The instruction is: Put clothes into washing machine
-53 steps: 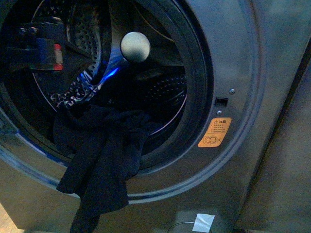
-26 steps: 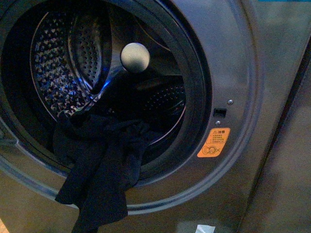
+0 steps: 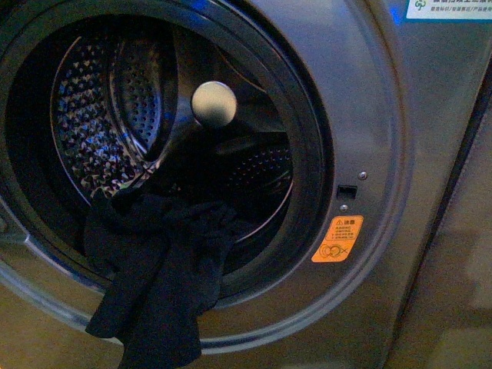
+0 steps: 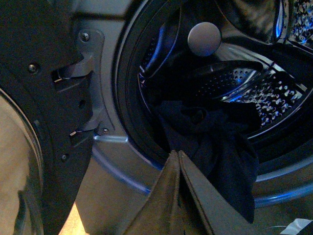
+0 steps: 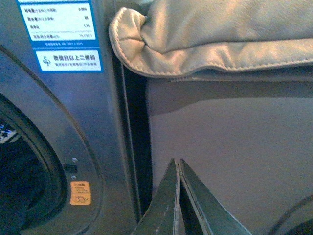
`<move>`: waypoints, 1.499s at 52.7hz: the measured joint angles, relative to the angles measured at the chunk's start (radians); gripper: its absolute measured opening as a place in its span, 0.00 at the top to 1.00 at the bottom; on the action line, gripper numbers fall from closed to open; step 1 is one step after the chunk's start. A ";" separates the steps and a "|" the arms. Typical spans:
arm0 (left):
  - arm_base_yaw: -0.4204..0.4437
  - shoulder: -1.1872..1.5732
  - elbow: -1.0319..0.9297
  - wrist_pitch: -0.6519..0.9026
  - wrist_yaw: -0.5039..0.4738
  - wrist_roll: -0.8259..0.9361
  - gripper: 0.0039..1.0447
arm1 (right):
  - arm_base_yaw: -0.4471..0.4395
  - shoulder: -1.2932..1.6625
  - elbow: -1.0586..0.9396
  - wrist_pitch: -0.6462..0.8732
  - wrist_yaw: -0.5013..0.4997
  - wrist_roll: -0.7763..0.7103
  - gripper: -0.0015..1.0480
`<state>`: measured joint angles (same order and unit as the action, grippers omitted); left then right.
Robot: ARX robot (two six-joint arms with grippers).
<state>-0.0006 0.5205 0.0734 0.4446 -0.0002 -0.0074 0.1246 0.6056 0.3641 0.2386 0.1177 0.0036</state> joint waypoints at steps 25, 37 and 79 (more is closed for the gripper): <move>0.000 -0.185 -0.056 -0.103 0.000 0.001 0.97 | -0.122 -0.189 -0.224 0.035 -0.116 -0.001 0.98; 0.000 -0.264 -0.056 -0.183 0.000 0.001 0.97 | -0.122 -0.261 -0.274 0.015 -0.116 -0.001 0.98; 0.000 -0.516 -0.055 -0.443 0.000 0.002 0.97 | -0.122 -0.600 -0.358 -0.237 -0.119 -0.002 0.98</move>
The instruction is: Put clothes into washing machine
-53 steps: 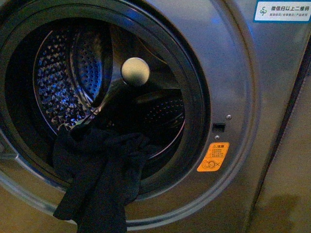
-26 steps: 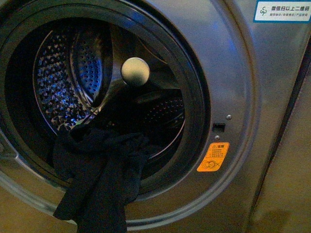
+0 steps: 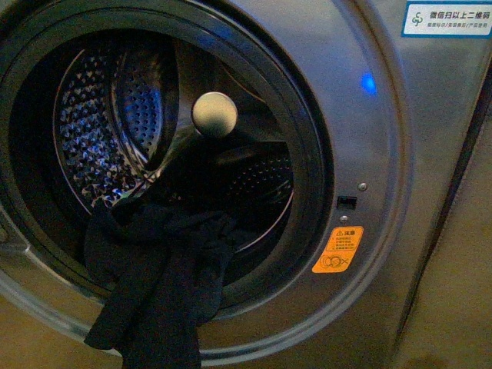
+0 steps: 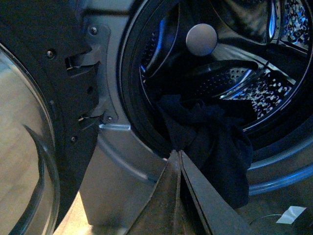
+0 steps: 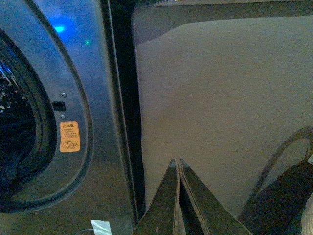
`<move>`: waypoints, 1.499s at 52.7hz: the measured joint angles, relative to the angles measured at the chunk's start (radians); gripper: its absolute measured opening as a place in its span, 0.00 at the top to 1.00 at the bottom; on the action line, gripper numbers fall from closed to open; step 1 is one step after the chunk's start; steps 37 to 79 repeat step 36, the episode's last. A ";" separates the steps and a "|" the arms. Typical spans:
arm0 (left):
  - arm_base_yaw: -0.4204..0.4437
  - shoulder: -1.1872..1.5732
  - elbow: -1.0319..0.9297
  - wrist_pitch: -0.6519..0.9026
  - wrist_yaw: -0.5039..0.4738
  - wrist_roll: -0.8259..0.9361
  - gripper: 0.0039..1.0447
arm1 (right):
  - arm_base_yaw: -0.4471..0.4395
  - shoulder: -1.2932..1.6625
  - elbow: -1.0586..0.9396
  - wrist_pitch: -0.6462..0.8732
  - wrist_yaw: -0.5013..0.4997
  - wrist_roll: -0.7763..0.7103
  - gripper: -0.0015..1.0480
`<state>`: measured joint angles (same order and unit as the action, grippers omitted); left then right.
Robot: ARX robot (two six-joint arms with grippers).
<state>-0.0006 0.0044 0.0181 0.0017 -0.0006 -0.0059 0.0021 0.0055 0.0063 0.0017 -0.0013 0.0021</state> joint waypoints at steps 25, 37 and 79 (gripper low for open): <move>0.000 0.000 0.000 0.000 0.000 0.000 0.36 | 0.000 -0.001 0.000 0.000 0.000 -0.001 0.28; 0.000 0.000 0.000 0.000 0.000 0.002 0.04 | 0.000 -0.001 0.000 0.000 0.000 0.000 0.07; 0.000 0.000 0.000 0.000 0.000 0.002 0.04 | 0.000 -0.001 0.000 0.000 0.000 0.000 0.07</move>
